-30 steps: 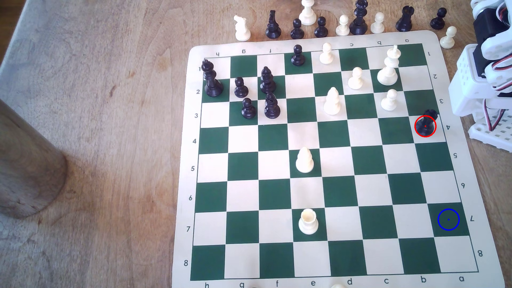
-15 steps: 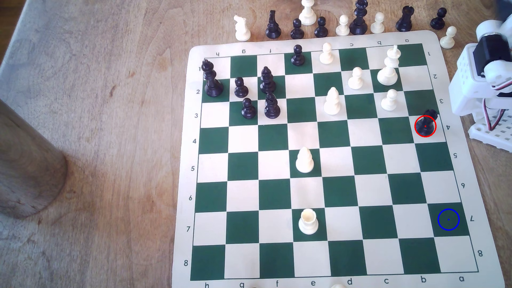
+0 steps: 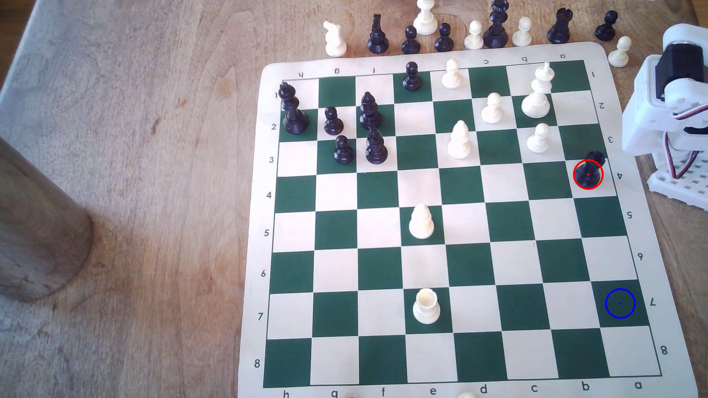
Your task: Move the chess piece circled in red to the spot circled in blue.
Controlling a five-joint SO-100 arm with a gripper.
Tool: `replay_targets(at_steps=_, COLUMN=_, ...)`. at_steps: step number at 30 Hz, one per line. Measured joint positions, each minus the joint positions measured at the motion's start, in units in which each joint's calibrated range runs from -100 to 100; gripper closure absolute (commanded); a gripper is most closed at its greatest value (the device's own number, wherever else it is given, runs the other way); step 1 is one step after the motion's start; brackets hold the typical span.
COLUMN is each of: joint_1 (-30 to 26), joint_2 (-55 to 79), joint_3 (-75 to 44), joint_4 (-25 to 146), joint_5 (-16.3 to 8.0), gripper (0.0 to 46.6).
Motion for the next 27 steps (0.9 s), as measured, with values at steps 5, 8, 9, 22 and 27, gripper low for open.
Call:
replay_targets(at_steps=5, joint_1=-6.34, joint_2=0.08, joint_3=-1.36, joint_4=17.05, joint_5=0.00, gripper=45.8)
replay_targets(at_steps=8, joint_1=-7.74, joint_2=1.51, joint_3=-3.43, joint_4=22.07, joint_5=0.10, gripper=45.3)
replay_targets(at_steps=9, joint_1=-8.92, joint_2=3.10, joint_3=-5.51, joint_4=27.89, joint_5=0.63, gripper=45.0)
replay_targets(at_steps=22, joint_1=-12.17, joint_2=5.11, joint_3=4.97, joint_4=38.88, joint_5=3.17, gripper=37.7)
replay_targets(at_steps=27, joint_1=-15.93, joint_2=13.91, joint_3=5.51, joint_4=38.88, joint_5=1.86, gripper=33.4)
